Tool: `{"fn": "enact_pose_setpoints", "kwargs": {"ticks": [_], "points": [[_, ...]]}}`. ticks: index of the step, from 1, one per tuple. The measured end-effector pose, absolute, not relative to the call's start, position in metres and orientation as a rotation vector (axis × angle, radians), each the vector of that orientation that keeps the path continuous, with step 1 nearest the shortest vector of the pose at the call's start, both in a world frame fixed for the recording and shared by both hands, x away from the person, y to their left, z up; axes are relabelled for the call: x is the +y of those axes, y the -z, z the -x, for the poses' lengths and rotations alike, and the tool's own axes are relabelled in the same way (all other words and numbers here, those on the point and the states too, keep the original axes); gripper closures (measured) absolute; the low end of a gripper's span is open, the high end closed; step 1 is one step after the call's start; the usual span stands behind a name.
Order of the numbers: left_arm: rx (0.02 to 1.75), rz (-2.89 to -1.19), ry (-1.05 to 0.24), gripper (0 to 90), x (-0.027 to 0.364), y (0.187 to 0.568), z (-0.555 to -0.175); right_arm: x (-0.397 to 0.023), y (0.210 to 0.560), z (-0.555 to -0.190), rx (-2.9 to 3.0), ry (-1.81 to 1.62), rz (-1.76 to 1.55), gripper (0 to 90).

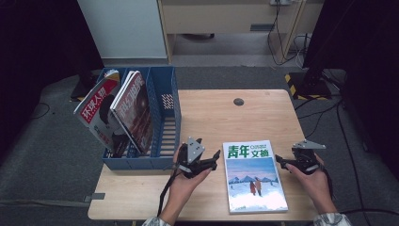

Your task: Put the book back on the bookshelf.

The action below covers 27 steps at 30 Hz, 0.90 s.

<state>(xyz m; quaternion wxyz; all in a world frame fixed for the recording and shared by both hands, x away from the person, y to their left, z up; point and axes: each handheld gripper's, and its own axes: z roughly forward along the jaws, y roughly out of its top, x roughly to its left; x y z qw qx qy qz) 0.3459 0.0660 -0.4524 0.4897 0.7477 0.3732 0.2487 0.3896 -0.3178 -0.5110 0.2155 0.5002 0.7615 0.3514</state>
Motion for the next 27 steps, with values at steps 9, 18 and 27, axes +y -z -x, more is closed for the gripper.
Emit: {"fn": "enact_pose_setpoints", "kwargs": {"ticks": [9,18,27], "points": [[0.901,-1.954,-0.476,23.9,0.033,0.49,-0.348,-0.301,0.505,-0.387,2.189,-1.081,-1.347,16.0],[0.902,-2.043,-0.393,22.7,0.019,0.512,-0.346,-0.284,0.513,-0.387,2.296,-1.088,-1.335,9.4],[0.899,-2.103,-0.335,20.5,0.012,0.524,-0.345,-0.276,0.521,-0.386,2.368,-1.076,-1.341,5.9]]}}
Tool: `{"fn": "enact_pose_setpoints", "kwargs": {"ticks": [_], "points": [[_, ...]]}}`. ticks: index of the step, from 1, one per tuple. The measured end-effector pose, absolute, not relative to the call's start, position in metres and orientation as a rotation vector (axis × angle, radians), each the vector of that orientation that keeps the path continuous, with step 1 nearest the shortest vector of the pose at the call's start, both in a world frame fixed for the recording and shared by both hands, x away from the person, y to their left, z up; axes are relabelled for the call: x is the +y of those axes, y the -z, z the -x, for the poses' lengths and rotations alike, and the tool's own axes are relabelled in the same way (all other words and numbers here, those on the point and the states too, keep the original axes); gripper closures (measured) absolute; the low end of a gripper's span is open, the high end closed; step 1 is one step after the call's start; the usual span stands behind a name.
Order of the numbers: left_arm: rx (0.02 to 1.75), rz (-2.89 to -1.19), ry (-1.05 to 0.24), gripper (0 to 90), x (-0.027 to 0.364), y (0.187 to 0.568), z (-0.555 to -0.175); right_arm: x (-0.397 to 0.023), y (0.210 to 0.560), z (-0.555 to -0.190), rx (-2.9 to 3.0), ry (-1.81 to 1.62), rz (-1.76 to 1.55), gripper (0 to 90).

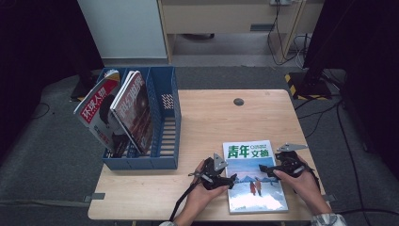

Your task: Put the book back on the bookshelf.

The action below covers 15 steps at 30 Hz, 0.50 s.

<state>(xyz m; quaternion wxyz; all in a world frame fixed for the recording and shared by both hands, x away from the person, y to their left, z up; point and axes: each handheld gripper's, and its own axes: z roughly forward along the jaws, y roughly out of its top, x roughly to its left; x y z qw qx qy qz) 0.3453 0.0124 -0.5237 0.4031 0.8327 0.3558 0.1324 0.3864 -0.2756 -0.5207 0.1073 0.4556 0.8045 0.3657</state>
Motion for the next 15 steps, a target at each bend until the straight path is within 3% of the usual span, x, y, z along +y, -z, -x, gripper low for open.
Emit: {"fn": "enact_pose_setpoints", "kwargs": {"ticks": [15], "points": [[0.914,-2.079,-0.263,22.1,0.0118,0.529,-0.3452,-0.2731,0.5283,-0.3873,2.41,-1.095,-1.379,2.2]]}}
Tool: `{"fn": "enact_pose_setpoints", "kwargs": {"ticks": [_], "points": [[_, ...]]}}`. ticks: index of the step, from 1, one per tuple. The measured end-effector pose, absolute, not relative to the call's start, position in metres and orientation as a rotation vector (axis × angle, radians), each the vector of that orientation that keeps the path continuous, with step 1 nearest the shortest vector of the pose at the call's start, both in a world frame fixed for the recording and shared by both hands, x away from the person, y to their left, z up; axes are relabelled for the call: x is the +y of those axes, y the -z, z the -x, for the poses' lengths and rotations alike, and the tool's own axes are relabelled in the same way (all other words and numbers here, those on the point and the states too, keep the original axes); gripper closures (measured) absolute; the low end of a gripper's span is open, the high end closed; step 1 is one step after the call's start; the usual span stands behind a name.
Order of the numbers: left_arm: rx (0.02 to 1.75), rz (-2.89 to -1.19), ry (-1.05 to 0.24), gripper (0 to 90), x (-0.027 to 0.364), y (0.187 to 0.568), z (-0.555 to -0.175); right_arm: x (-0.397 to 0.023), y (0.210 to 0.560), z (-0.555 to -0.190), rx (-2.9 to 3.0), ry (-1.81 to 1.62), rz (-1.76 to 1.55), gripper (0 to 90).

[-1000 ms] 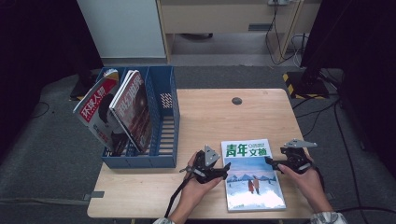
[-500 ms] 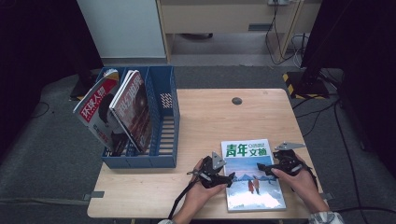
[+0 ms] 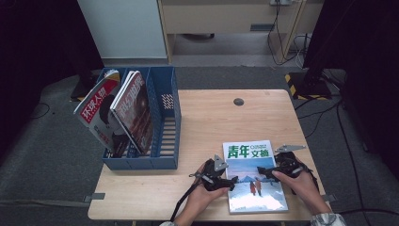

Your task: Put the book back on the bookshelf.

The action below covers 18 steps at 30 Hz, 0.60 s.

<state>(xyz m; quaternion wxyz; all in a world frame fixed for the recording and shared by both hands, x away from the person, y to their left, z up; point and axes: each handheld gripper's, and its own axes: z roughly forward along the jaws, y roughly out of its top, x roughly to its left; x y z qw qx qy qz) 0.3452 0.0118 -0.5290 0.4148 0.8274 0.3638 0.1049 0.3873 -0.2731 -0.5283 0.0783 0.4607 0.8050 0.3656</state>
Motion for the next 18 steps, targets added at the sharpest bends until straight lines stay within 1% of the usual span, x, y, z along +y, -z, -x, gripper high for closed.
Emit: {"fn": "enact_pose_setpoints", "kwargs": {"ticks": [5,11,14,15,16,17,18], "points": [[0.919,-2.061,-0.253,22.0,0.0125,0.531,-0.3449,-0.2735,0.5338,-0.3848,2.353,-1.152,-1.35,0.7],[0.926,-2.042,-0.233,22.0,0.0118,0.5332,-0.3457,-0.2734,0.5352,-0.3831,2.338,-1.173,-1.353,1.0],[0.913,-2.043,-0.24,22.1,0.0109,0.5334,-0.3457,-0.275,0.5318,-0.3835,2.34,-1.156,-1.382,7.5],[0.913,-2.043,-0.24,22.1,0.0109,0.5334,-0.3457,-0.275,0.5318,-0.3835,2.34,-1.156,-1.382,7.5],[0.913,-2.044,-0.243,22.1,0.0103,0.5333,-0.3455,-0.2767,0.5314,-0.3843,2.337,-1.155,-1.379,9.8],[0.912,-2.043,-0.246,22.2,0.0094,0.5333,-0.3452,-0.2792,0.5291,-0.3842,2.33,-1.165,-1.426,15.2],[0.91,-2.044,-0.249,22.2,0.0088,0.5334,-0.3451,-0.2803,0.5284,-0.3841,2.328,-1.168,-1.434,16.1]]}}
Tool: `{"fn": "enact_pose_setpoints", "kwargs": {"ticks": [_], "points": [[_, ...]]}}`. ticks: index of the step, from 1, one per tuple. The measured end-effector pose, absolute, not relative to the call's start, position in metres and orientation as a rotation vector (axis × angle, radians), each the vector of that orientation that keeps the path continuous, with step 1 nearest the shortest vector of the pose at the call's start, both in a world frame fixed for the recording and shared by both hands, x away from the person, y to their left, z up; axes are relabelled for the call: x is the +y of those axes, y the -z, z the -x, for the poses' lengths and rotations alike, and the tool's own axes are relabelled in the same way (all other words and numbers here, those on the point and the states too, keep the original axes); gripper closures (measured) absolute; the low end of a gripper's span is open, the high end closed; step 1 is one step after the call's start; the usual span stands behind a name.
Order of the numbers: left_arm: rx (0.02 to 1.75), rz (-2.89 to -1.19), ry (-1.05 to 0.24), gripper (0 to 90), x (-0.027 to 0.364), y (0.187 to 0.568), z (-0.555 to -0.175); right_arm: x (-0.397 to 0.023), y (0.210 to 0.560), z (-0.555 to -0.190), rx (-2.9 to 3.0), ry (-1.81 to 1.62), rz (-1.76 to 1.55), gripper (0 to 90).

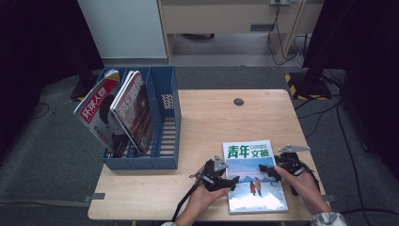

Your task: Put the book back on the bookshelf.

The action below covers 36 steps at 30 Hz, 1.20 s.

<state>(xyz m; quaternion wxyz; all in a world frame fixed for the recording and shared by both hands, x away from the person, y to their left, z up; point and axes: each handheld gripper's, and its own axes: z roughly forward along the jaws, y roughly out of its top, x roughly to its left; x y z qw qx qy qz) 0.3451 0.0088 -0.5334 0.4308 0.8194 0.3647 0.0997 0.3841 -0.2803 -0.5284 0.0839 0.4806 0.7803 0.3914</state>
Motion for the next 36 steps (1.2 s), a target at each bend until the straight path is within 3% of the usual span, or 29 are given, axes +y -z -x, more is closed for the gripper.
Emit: {"fn": "enact_pose_setpoints", "kwargs": {"ticks": [10,27,31,36], "points": [[0.906,-2.043,-0.262,22.1,0.007,0.533,-0.344,-0.292,0.504,-0.376,2.278,-1.415,-1.381,21.1],[0.909,-2.042,-0.255,21.9,0.008,0.533,-0.345,-0.282,0.521,-0.374,2.415,-1.057,-1.382,15.3],[0.912,-2.04,-0.243,22.0,0.008,0.534,-0.346,-0.278,0.524,-0.373,2.454,-1.063,-1.383,8.4],[0.907,-2.044,-0.237,22.2,0.007,0.534,-0.347,-0.28,0.523,-0.373,2.463,-1.082,-1.387,12.7]]}}
